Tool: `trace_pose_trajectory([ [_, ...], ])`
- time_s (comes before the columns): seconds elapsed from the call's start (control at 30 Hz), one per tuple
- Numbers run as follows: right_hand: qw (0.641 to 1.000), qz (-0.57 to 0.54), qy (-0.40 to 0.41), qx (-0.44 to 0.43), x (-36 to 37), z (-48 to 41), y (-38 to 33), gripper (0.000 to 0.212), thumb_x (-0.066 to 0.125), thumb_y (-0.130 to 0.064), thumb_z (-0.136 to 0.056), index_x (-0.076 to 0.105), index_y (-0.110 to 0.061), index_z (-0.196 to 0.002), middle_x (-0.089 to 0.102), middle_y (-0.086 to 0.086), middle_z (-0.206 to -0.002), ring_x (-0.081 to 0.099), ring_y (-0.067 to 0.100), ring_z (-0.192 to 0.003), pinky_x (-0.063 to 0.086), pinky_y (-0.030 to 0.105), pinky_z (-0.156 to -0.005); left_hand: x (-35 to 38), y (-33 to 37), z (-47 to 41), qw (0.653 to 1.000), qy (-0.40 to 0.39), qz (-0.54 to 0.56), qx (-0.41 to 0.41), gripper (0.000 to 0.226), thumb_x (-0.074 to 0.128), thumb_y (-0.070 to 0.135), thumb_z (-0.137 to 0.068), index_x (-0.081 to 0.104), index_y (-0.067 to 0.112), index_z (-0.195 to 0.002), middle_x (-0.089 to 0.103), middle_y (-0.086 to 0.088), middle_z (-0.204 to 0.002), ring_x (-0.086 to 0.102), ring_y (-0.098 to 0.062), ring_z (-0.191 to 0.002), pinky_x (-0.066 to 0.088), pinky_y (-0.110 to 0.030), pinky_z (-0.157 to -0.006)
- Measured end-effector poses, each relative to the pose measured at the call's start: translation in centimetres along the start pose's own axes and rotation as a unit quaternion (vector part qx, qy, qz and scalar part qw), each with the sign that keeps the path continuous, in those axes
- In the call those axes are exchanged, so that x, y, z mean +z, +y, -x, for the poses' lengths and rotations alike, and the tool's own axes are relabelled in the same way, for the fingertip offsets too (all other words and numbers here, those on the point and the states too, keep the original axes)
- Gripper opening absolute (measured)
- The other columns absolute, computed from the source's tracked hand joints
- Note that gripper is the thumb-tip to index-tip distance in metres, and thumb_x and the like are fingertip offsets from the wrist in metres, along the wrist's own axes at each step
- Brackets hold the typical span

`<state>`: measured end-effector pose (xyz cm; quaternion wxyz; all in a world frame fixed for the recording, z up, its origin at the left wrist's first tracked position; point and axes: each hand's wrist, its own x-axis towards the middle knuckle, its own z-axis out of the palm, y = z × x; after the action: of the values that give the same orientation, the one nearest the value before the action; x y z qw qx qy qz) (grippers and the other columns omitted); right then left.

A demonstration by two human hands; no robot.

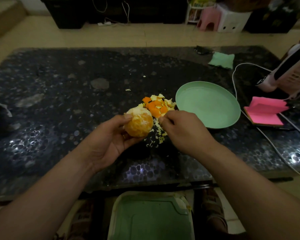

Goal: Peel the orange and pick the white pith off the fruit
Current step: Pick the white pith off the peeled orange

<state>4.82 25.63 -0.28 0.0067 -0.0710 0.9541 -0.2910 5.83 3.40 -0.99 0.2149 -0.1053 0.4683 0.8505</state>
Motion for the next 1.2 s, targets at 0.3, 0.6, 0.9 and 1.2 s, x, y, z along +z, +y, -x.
trace_pose_trajectory([
  [0.3, 0.994, 0.096, 0.045, -0.020, 0.2, 0.0, -0.1, 0.012, 0.062, -0.034, -0.094, 0.073, -0.029, -0.094, 0.062, -0.006, -0.099, 0.055, 0.022, -0.102, 0.043, 0.039, -0.080, 0.2, -0.5, -0.7, 0.998, 0.003, -0.053, 0.019, 0.046, 0.075, 0.021, -0.081, 0.069, 0.009, -0.125, 0.074, -0.015, -0.128, 0.073, -0.025, -0.112, 0.063, -0.034, -0.087],
  [0.6, 0.993, -0.079, 0.060, -0.056, -0.9, 0.7, -0.9, 0.004, 0.070, -0.030, -0.094, 0.069, -0.033, -0.097, 0.065, -0.015, -0.098, 0.061, 0.006, -0.097, 0.054, 0.037, -0.086, 1.4, -0.6, -0.6, 0.990, 0.066, -0.109, 0.060, 0.059, 0.079, 0.022, -0.073, 0.066, 0.010, -0.128, 0.079, -0.011, -0.117, 0.078, -0.024, -0.103, 0.063, -0.030, -0.077],
  [0.9, 0.994, -0.046, 0.068, -0.076, -0.8, 1.3, -1.7, 0.008, 0.071, -0.035, -0.097, 0.069, -0.031, -0.089, 0.063, -0.015, -0.086, 0.060, 0.004, -0.083, 0.053, 0.030, -0.075, 1.6, -1.2, -0.6, 0.958, 0.102, -0.244, 0.115, 0.072, 0.097, 0.040, -0.059, 0.067, 0.018, -0.121, 0.077, -0.010, -0.114, 0.078, -0.024, -0.096, 0.062, -0.034, -0.079],
  [1.2, 0.991, 0.046, 0.084, -0.099, -0.4, 1.7, -2.5, 0.014, 0.063, -0.032, -0.099, 0.068, -0.022, -0.090, 0.062, -0.007, -0.088, 0.056, 0.011, -0.082, 0.048, 0.033, -0.073, 2.2, -1.7, 0.0, 0.931, 0.128, -0.303, 0.155, 0.052, 0.091, 0.028, -0.074, 0.066, 0.019, -0.118, 0.076, -0.006, -0.105, 0.077, -0.019, -0.091, 0.065, -0.036, -0.082],
])
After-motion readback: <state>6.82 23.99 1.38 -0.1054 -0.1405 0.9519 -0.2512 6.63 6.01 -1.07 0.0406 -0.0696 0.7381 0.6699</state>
